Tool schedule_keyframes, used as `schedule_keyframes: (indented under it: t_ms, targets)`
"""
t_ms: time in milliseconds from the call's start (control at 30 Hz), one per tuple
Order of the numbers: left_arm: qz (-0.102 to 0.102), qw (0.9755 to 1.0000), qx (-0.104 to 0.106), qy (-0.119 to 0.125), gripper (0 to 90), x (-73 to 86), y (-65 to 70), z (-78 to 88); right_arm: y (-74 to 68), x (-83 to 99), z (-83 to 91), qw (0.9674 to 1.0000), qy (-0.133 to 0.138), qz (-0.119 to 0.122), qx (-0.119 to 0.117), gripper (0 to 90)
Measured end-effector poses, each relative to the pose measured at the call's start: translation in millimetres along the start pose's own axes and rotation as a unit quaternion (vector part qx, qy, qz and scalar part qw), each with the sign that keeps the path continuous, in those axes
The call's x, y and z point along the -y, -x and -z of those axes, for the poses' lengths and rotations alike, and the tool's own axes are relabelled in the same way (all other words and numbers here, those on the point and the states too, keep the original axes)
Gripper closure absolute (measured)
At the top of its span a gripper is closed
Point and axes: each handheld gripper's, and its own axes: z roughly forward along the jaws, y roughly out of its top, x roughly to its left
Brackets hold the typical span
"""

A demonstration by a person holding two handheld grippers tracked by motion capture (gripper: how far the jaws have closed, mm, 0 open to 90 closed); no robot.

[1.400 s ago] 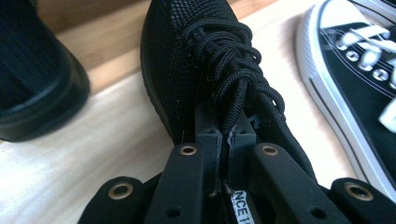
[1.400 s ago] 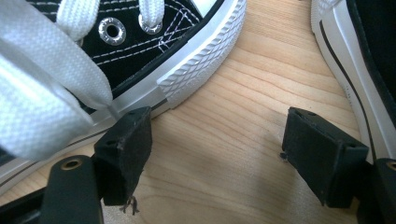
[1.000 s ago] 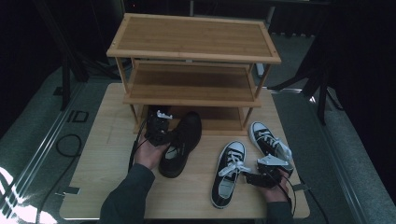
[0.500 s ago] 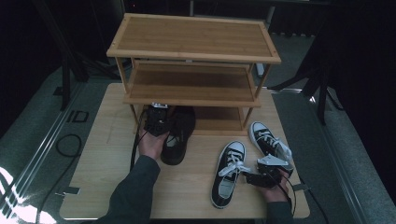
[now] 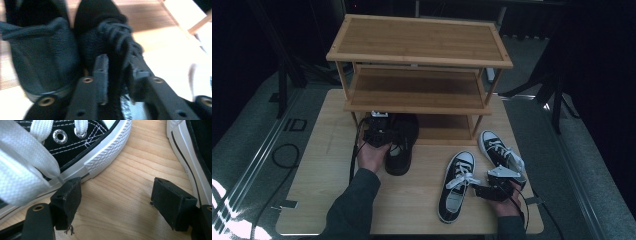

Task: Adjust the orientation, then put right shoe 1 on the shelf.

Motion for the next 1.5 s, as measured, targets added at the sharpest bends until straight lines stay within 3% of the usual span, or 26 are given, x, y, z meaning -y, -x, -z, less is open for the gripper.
schedule_keyframes:
  t_ms: [67,233,400,533,667,1067,1167,1300,1500]
  targets:
    - [-0.007,1.0,0.003,-0.005,60.6,1.5,0.4,3.4,0.0,0.0,0.0,1.0,0.0,0.0,0.0,24.2]
    - [-0.017,0.9996,0.021,0.001,59.1,8.2,0.0,18.4,0.0,0.0,0.0,1.0,0.0,0.0,0.0,24.2]
    - [-0.043,0.9979,0.042,0.025,61.7,18.1,0.0,43.8,0.0,-0.1,-0.1,1.0,0.0,0.0,0.0,24.2]
    - [-0.05,0.9975,0.042,0.025,68.0,22.7,-2.8,52.9,0.0,-0.1,-0.1,1.0,0.0,0.0,0.0,24.2]
    - [-0.048,0.9976,0.043,0.024,68.2,32.2,-9.3,59.8,0.0,-0.1,-0.1,1.0,0.0,0.0,0.0,24.2]
    - [-0.05,0.998,0.038,-0.011,70.4,66.3,-18.4,56.3,0.0,0.0,-0.3,1.0,0.001,0.0,0.0,24.2]
    - [-0.052,0.9976,0.041,-0.02,76.1,74.8,-17.2,52.8,0.1,0.0,-0.3,1.0,0.001,0.001,0.0,24.2]
    - [-0.064,0.9962,0.047,-0.038,89.0,84.9,-9.7,46.6,0.0,0.0,-0.2,1.0,0.001,0.0,0.0,24.2]
    - [-0.091,0.9928,0.051,-0.059,89.7,91.9,6.8,40.0,0.0,0.0,-0.3,1.0,0.001,0.001,0.0,24.2]
